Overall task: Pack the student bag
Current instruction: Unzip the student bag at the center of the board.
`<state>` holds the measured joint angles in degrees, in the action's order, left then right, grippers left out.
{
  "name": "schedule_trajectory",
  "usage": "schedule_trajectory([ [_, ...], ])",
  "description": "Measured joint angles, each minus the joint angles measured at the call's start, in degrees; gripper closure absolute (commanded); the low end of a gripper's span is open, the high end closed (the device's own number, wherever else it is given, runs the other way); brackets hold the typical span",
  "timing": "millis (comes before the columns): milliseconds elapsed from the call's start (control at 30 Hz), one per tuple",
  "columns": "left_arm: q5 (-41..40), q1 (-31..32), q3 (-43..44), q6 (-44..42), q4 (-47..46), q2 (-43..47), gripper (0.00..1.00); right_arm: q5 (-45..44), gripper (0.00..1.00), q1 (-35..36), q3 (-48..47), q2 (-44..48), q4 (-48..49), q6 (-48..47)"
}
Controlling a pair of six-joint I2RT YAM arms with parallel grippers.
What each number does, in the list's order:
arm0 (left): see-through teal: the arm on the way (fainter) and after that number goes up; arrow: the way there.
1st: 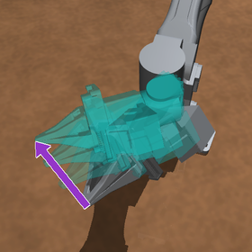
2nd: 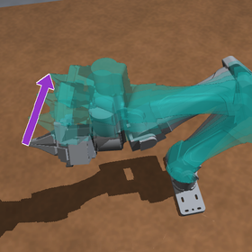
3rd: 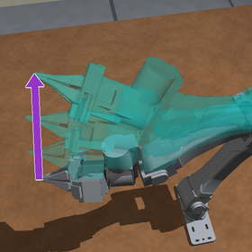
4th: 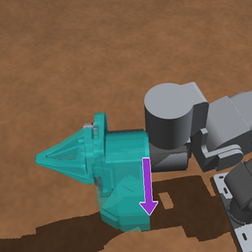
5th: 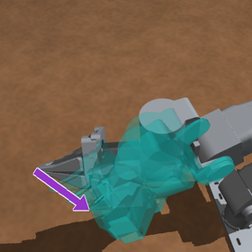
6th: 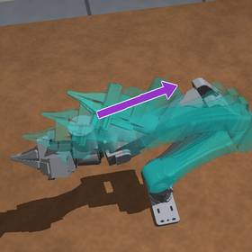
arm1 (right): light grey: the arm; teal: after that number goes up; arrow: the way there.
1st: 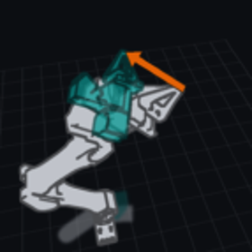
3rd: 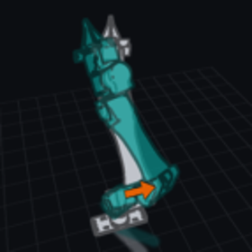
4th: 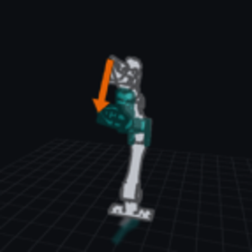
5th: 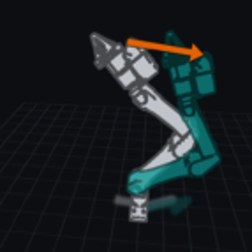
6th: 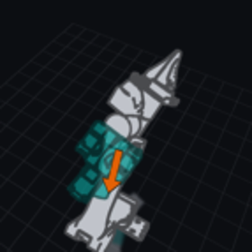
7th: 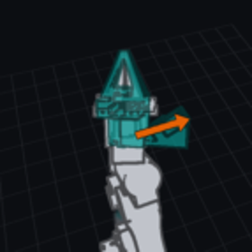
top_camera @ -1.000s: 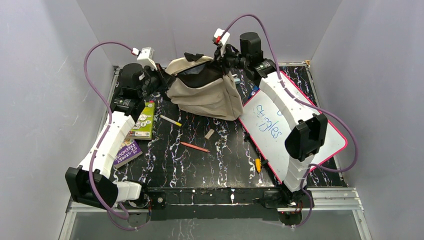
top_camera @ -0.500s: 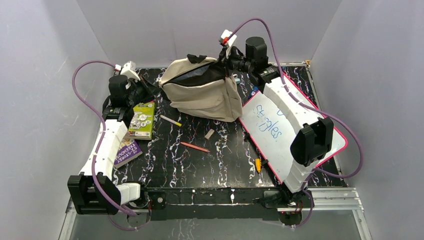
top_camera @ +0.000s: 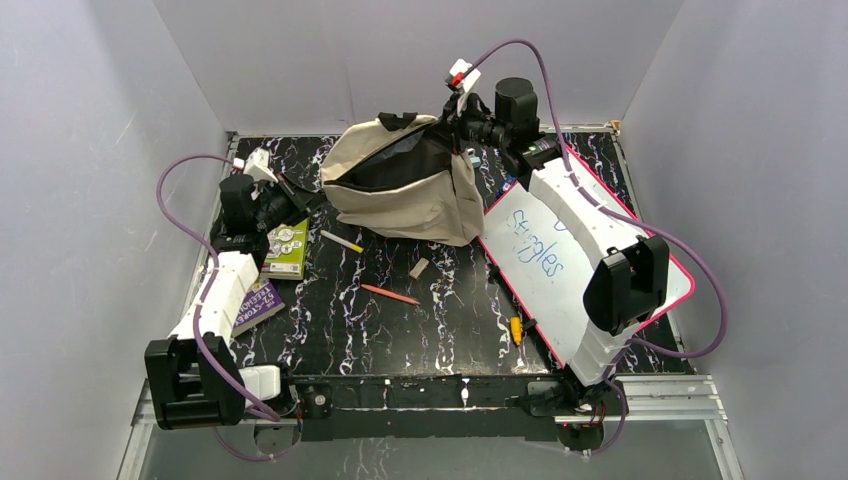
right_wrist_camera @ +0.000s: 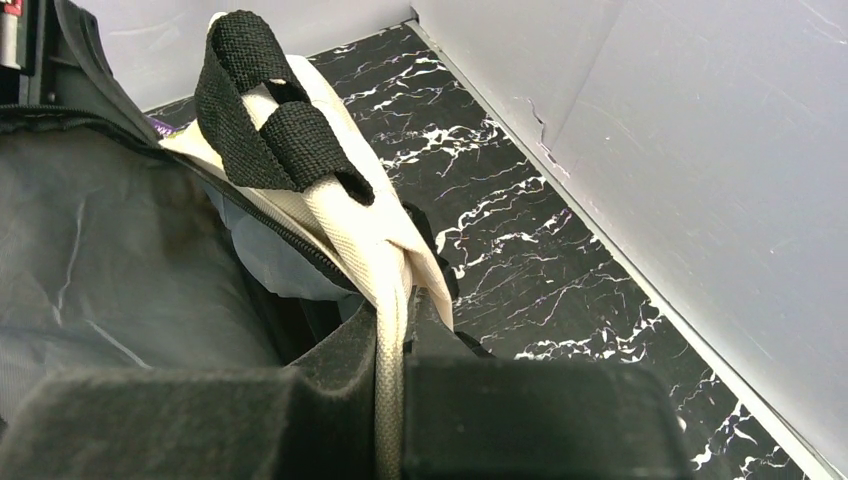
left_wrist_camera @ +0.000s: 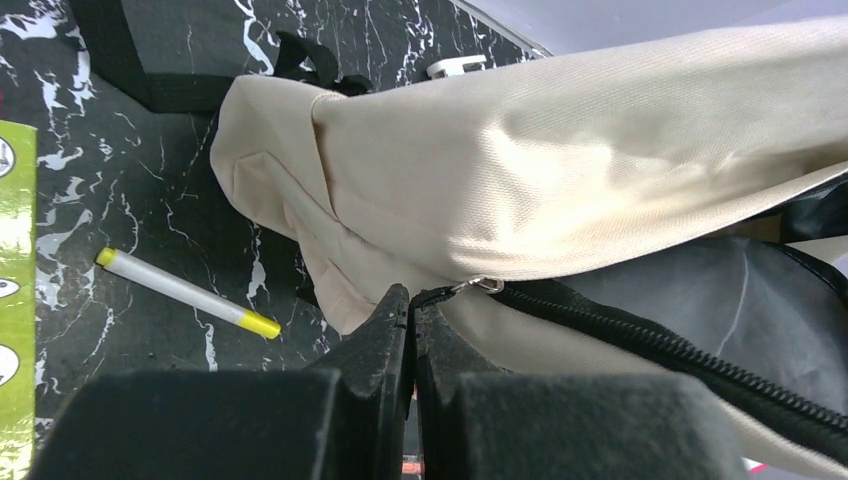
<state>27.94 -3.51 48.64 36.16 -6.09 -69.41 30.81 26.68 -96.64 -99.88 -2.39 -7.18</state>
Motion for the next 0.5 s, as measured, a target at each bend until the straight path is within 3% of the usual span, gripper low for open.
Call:
schedule_trajectory([
  [233,2.36,-0.17,-2.99,1.68,-4.57,-2.1,1.0,-0.72,0.97,-0.33,0.48,0.13,0.61,1.01],
  [333,3.04,-0.24,-3.08,1.53,-5.29,-2.1,1.0,-0.48,0.77,-0.59,0.87,0.42,0.76,0.94],
  [433,4.42,-0.57,-3.02,1.18,-6.03,-2.1,1.0,0.0,0.49,-0.94,0.9,1.11,0.59,0.68],
  [500,4.72,-0.94,-2.93,0.76,-5.77,-2.21,1.0,-0.09,0.41,-1.55,0.9,2.05,0.61,0.15],
])
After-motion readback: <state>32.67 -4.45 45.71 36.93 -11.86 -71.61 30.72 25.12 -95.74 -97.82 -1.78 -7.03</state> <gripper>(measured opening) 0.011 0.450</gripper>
